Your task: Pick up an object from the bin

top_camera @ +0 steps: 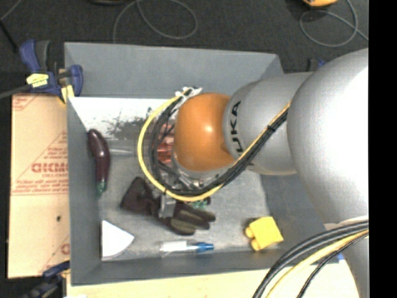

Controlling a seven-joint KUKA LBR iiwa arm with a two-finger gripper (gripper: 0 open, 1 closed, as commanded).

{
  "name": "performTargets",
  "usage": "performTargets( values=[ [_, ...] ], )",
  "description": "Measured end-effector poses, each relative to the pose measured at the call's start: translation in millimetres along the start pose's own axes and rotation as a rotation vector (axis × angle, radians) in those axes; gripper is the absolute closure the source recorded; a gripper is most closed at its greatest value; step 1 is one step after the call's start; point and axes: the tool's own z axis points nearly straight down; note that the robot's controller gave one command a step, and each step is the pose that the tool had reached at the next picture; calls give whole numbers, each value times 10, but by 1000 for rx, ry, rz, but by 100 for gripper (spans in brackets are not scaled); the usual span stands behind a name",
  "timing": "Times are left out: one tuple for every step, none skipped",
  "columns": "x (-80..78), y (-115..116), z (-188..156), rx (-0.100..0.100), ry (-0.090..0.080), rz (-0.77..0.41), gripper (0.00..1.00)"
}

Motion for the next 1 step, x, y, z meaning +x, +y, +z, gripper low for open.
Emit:
performTargets(
  values=[
    [9,-3,-119,1,5,0,100]
  ],
)
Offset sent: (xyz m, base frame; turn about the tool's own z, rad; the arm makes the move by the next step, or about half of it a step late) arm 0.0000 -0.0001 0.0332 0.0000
